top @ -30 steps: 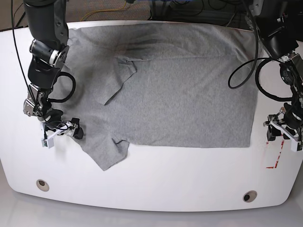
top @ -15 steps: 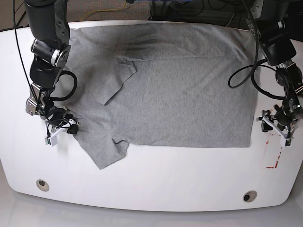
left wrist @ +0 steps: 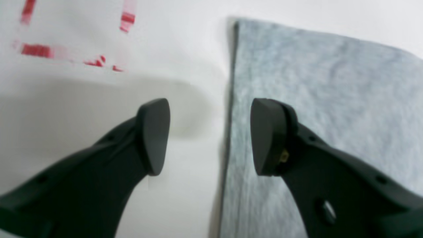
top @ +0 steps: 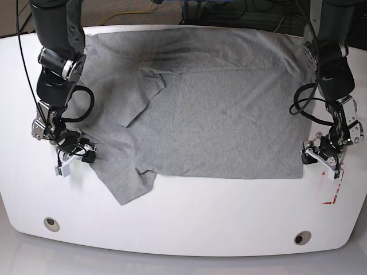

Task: Layout the t-shirt on the table in an organized manner, then fold the t-shirt properly
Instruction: 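Move the left gripper to the other hem corner and grasp it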

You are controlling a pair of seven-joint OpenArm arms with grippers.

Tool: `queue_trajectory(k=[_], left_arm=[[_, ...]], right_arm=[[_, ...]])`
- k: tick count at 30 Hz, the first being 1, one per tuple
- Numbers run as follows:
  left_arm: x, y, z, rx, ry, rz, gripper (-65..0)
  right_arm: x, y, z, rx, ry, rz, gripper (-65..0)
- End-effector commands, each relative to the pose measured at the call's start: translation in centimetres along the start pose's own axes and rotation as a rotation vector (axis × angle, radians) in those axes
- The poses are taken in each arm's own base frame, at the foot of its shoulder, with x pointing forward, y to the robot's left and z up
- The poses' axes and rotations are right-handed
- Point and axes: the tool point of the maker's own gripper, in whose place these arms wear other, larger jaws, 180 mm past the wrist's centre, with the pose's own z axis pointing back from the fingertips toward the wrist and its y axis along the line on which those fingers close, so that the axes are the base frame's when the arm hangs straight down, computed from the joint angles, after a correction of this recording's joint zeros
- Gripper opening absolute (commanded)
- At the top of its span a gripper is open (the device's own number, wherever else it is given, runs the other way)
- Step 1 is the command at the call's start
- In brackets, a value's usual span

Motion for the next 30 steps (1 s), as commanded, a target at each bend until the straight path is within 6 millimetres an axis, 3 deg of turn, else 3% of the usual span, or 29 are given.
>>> queue_trajectory(k=[1, 13, 17, 26, 30], left_arm=[[2.8, 0.0, -0.2, -0.006, -0.068, 0.004, -28.6], [1.7, -0.9, -1.8, -0.021, -0.042, 0.051, -28.6], [1.4, -2.7, -2.4, -0.053, -0.035, 0.056, -28.6], [0.7, -4.6, -3.0, -0.085, -0.004, 0.058, -29.2], [0.5, -5.6, -3.3, -0.101, -0.002, 0.060, -34.3]], right_arm=[[2.5, -0.2, 0.6, -0.001, -0.054, 0.018, -59.0], [2.4, -0.3, 0.6, -0.001, -0.053, 0.018, -59.0], [2.4, -0.2, 0.5, 0.000, -0.053, 0.017, -59.0], [2.3, -0.2, 0.5, 0.000, -0.051, 0.017, -59.0], [2.3, -0.2, 0.5, 0.000, -0.051, 0.017, -59.0]])
